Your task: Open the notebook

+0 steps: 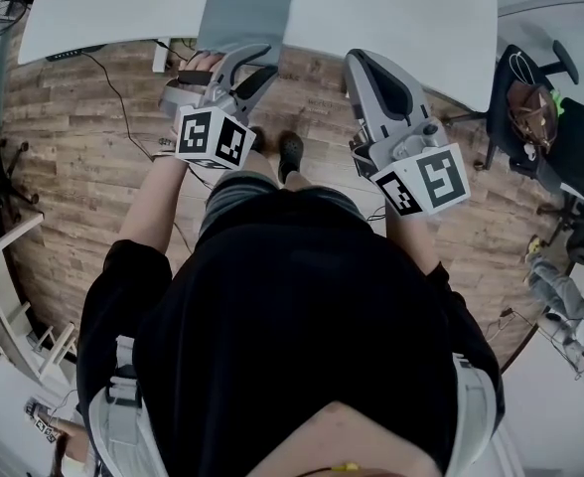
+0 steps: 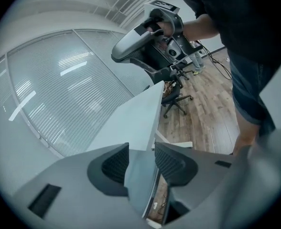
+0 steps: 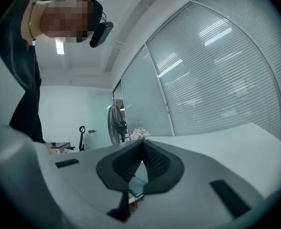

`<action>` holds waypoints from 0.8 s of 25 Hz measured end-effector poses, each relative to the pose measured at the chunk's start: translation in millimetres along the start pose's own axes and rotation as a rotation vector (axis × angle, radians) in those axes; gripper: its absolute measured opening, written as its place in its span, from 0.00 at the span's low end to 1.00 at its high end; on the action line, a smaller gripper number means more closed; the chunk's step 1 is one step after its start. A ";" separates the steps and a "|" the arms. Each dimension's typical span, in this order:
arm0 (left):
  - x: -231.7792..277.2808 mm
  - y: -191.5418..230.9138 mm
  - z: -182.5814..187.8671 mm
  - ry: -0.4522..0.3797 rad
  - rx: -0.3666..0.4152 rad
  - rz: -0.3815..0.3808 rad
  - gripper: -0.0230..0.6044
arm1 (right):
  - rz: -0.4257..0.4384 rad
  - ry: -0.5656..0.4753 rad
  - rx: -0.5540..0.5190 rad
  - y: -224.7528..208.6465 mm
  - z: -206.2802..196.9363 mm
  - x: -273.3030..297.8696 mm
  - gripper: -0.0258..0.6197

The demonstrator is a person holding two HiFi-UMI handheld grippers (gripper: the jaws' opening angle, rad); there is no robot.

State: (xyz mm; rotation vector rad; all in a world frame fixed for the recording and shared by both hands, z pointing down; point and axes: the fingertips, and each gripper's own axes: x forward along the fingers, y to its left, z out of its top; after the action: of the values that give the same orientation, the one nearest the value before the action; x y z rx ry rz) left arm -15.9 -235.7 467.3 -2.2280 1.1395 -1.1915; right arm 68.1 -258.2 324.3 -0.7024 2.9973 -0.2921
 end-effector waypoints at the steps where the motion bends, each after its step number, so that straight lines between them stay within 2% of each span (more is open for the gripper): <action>1: 0.9 -0.7 0.7 0.004 0.010 -0.003 0.32 | 0.000 -0.004 0.001 -1.4 0.9 -0.6 0.05; 12: 11.7 -13.8 -11.5 0.058 0.042 -0.048 0.35 | 0.018 -0.010 0.006 -7.0 0.8 -2.0 0.05; 20: 16.1 -11.8 -23.4 0.110 0.079 -0.041 0.33 | 0.024 -0.006 0.019 -7.9 -1.3 -2.6 0.05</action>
State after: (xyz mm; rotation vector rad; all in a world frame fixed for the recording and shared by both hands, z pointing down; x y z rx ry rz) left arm -24.2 -240.2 496.5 -2.1600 1.0720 -1.3663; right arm 73.7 -263.7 327.1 -0.6639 2.9906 -0.3157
